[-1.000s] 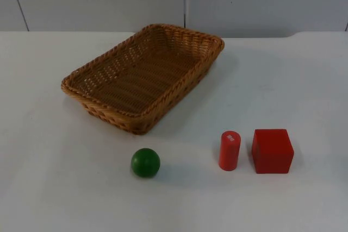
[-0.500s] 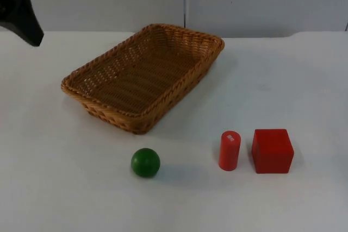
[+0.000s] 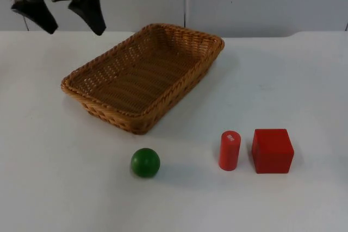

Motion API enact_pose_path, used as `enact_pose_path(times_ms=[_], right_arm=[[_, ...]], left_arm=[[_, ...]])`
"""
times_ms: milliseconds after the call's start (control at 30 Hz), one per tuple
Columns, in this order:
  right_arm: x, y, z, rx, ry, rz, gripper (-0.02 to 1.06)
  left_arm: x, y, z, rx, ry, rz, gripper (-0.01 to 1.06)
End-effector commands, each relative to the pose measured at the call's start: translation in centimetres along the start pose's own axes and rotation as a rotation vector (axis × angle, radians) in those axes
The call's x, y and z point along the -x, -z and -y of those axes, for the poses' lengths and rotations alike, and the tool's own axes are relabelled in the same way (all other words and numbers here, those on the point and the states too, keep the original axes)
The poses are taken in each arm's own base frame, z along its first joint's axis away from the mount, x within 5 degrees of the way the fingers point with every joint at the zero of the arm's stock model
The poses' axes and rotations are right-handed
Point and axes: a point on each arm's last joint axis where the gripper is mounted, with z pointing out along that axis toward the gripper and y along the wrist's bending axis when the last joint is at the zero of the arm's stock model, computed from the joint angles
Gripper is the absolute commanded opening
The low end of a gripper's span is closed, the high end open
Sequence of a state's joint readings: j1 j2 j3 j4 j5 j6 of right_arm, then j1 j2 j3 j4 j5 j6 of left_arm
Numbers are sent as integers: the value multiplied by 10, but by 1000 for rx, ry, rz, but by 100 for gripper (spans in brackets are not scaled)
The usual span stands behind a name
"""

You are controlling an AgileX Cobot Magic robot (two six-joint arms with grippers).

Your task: Pick up the basket with the left hand and place the object to the left of the red cylinder into the basket with the right hand.

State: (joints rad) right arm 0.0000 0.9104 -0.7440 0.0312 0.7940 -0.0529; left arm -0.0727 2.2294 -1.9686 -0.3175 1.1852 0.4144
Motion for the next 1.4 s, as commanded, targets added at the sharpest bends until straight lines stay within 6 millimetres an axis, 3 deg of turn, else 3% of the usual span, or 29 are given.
enact_pose_path(times_ms=[0, 67, 100, 233, 533, 633, 767, 867, 900, 1000, 1033, 1067, 1133, 1367], right_arm=[[1, 1, 1, -6, 8, 10, 105], [1, 1, 1, -6, 8, 10, 105], [1, 1, 1, -6, 8, 10, 105], [1, 1, 1, -5, 8, 4, 105], [0, 1, 1, -3, 6, -2, 105], [-1, 1, 1, -4, 8, -12, 105], [-1, 1, 1, -4, 8, -13, 105], [-1, 1, 1, -4, 8, -13, 105], [-1, 1, 1, -4, 8, -13, 105], [-1, 1, 1, -8, 12, -12, 105], [0, 1, 1, -8, 12, -9, 105], [0, 1, 1, -8, 12, -9, 105], [0, 1, 1, -9, 23, -3, 105], [1, 1, 1, -8, 21, 1, 105]], left_arm=[[14, -17, 5, -14, -49, -14, 105], [29, -31, 3, 18, -89, 10, 105], [29, -31, 3, 18, -89, 10, 105], [45, -62, -10, 42, -107, 46, 105], [34, -113, -21, -2, -138, -30, 98], [32, -120, -20, -26, -147, -34, 98], [30, -129, -21, -43, -152, -43, 87], [29, -132, -21, -47, -149, -48, 62], [29, -132, -21, -47, -149, -48, 62], [29, -132, -21, -47, -145, -48, 28], [28, -132, -21, -46, -146, -48, 19], [28, -132, -21, -46, -146, -48, 19], [28, -132, -21, -46, -135, -49, 0], [31, -126, -21, -55, -81, -32, 0]])
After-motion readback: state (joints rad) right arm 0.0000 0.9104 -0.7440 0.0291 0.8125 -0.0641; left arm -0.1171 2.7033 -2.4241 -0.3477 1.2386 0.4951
